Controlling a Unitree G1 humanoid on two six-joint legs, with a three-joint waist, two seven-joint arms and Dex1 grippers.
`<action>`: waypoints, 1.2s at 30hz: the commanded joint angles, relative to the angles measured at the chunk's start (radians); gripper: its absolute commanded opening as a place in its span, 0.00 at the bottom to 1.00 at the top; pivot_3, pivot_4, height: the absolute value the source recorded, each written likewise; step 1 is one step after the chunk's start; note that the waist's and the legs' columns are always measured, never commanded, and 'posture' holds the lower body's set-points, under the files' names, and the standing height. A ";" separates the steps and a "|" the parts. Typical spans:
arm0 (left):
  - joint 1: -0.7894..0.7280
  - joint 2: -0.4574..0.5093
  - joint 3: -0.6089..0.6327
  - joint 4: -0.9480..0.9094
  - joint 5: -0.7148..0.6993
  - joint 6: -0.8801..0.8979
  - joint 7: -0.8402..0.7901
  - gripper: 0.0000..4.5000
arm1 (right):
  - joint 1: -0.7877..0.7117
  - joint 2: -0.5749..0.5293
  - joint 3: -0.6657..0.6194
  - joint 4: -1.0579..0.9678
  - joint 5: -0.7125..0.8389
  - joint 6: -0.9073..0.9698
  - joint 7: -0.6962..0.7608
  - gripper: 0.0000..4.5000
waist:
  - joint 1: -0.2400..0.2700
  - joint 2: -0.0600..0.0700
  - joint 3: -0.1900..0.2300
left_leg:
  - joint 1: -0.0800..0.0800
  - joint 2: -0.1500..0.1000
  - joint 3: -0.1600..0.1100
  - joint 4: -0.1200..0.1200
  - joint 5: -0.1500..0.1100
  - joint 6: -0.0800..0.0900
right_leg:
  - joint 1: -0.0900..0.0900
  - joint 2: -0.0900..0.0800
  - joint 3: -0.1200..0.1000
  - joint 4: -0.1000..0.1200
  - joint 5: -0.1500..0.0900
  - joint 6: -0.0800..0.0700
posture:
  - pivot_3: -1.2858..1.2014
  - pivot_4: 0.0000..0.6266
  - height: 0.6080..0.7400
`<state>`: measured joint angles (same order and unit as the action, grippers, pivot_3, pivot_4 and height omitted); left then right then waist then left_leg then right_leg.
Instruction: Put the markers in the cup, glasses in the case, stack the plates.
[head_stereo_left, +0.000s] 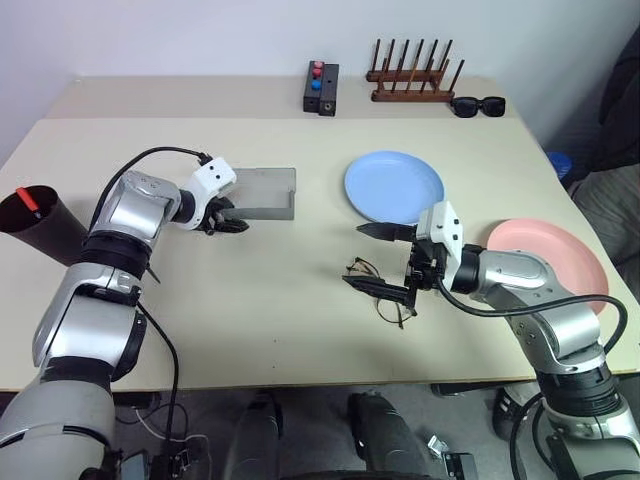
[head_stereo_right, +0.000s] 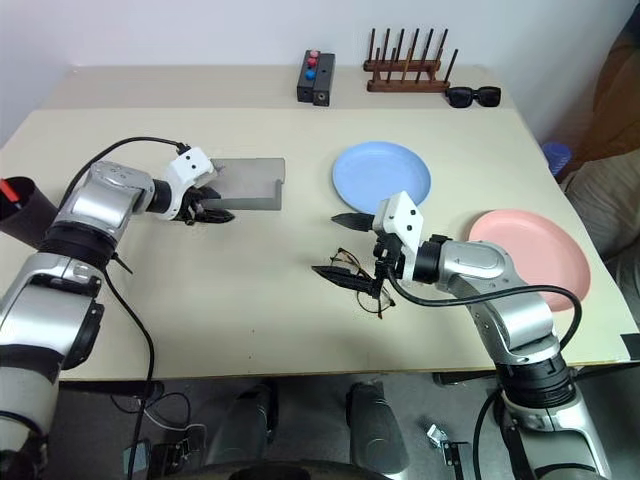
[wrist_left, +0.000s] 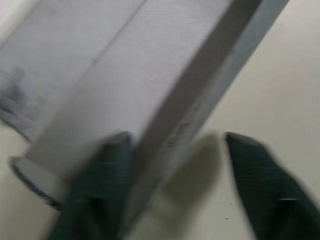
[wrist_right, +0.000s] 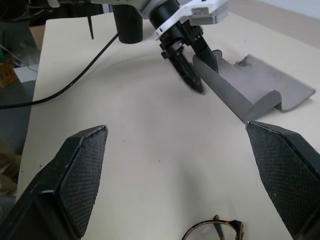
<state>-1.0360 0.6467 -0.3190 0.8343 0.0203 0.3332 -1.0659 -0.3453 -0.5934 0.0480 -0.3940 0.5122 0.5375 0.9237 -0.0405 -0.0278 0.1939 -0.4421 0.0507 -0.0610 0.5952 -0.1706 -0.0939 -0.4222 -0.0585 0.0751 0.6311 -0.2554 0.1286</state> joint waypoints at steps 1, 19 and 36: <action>-0.009 -0.008 0.030 -0.001 0.009 -0.028 -0.021 0.22 | 0.006 -0.017 -0.030 -0.048 0.024 0.006 -0.009 1.00 | 0.002 0.000 0.000 | 0.000 0.000 0.000 0.000 0.000 0.000 | 0.000 0.000 0.000 0.000 0.000 0.000 | 0.52 0.24 1.00; 0.512 0.316 0.113 -0.967 -0.209 0.144 -0.353 0.01 | 0.013 -0.038 -0.002 -0.009 0.015 -0.020 0.043 1.00 | -0.002 0.001 0.000 | 0.000 0.001 0.000 0.001 0.000 0.000 | -0.001 0.000 0.001 0.004 -0.001 -0.003 | 0.52 0.24 1.00; 0.542 0.313 0.172 -0.956 -0.217 0.085 -0.246 0.64 | 0.000 -0.077 0.019 0.003 -0.022 0.040 0.024 1.00 | 0.000 0.000 0.000 | 0.000 0.001 0.000 0.003 0.000 0.001 | -0.001 0.000 0.001 0.005 -0.001 -0.004 | 0.52 0.24 1.00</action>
<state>-0.4661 0.9512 -0.2036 -0.1177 -0.1861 0.4428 -1.3225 -0.3268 -0.6564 0.0797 -0.3671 0.4853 0.5571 0.9611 -0.0406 -0.0274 0.1939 -0.4419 0.0512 -0.0609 0.5983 -0.1702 -0.0934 -0.4234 -0.0582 0.0758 0.6358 -0.2567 0.1250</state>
